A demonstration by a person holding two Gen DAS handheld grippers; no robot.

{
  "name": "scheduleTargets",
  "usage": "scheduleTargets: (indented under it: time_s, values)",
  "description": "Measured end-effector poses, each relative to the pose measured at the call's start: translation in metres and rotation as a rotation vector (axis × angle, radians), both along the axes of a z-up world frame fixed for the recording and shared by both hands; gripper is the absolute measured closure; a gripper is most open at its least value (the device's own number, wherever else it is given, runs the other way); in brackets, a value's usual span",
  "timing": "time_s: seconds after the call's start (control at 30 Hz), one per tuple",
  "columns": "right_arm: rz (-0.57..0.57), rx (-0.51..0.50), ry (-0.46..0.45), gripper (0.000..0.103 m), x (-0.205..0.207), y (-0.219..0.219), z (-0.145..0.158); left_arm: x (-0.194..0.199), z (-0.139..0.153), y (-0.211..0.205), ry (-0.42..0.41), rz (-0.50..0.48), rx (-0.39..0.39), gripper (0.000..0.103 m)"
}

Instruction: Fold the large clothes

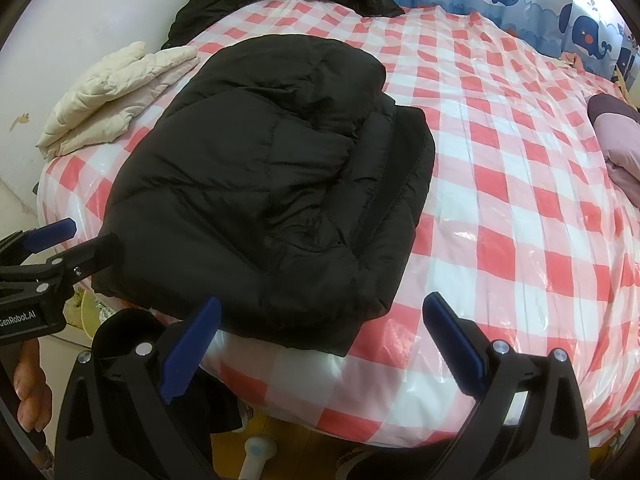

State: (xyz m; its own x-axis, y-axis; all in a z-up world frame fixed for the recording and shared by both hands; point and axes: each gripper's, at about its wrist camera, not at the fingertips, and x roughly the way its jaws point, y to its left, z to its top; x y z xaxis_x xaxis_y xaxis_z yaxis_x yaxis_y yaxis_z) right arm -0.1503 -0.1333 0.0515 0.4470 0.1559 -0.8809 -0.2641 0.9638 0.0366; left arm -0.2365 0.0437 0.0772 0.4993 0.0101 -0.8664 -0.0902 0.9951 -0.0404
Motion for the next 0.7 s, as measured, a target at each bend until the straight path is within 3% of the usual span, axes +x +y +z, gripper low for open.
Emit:
scheduleTargets:
  time_s: [0.13, 0.2, 0.4, 0.7]
  values:
    - [-0.001, 0.002, 0.002, 0.006, 0.0001, 0.0001, -0.0007, 0.0031, -0.005, 0.0039, 0.026, -0.016, -0.128, 0.008]
    - [-0.002, 0.004, 0.008, 0.006, 0.0005, -0.0015, -0.0033, 0.0012, -0.0049, 0.0078, -0.002, -0.008, -0.173, 0.008]
    - [-0.007, 0.008, 0.005, 0.006, 0.0007, -0.0045, -0.0057, -0.0033, 0.0011, -0.0016, -0.04, 0.033, 0.015, 0.009]
    - [-0.013, 0.011, -0.014, 0.006, -0.0024, -0.0087, 0.0036, -0.0055, 0.0018, 0.0034, -0.007, 0.047, -0.005, 0.009]
